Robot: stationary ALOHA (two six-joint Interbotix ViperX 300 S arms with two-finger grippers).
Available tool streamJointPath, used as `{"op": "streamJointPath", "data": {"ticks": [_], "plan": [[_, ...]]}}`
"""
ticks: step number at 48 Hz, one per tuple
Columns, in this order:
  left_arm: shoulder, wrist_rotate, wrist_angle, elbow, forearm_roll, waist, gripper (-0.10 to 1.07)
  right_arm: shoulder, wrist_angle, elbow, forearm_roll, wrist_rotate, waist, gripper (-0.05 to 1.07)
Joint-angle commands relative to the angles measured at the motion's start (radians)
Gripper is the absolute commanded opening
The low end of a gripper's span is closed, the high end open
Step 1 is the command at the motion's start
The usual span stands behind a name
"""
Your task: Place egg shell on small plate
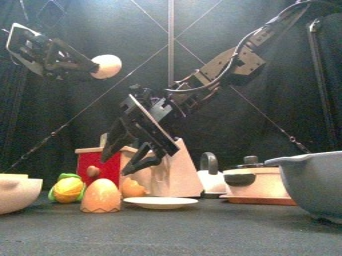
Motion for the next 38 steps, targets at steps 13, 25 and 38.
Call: {"op": "streamJointPath", "data": {"ticks": [13,25,38], "plan": [[0.014,0.002,0.074,-0.011,0.000,-0.011,0.73,-0.204,0.011,0.129,0.067,-0.002,0.084,0.94],[0.101,0.000,0.083,-0.034,-0.003,-0.064,0.73,-0.325,0.069,0.258,0.092,0.002,0.104,0.94],[0.272,-0.003,0.058,-0.086,-0.063,-0.121,0.73,-0.360,0.081,0.342,0.135,0.000,0.117,0.94]]}}
